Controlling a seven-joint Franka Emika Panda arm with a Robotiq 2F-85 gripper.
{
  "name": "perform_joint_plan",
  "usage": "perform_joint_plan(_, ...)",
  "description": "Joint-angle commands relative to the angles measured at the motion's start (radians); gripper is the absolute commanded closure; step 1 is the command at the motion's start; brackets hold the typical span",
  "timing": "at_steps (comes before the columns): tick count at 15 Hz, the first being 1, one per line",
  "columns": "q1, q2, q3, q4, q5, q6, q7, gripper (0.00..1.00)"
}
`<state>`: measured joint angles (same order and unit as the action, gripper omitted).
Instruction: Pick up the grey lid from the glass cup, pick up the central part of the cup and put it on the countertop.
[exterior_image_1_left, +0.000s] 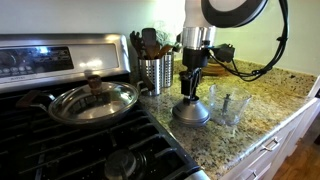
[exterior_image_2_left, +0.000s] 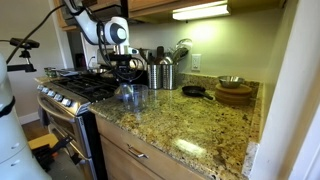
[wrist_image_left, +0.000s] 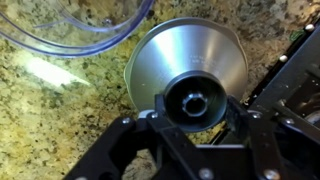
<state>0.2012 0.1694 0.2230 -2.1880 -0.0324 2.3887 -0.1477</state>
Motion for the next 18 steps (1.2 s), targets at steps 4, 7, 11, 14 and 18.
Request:
perform_joint_plan(4, -0.027, 0.045, -0.011, 0.027, 0.018, 0.022, -0.04, 0.65)
perform_joint_plan(7, -0.028, 0.03, -0.011, 0.015, 0.009, 0.025, -0.039, 0.65)
perform_joint_plan(11, -0.026, -0.031, 0.002, -0.022, 0.025, 0.012, -0.061, 0.03)
perform_joint_plan(14, -0.012, -0.106, 0.002, -0.047, -0.009, -0.028, -0.041, 0.0)
perform_joint_plan(18, -0.01, -0.2, -0.004, -0.047, -0.006, -0.123, -0.019, 0.0)
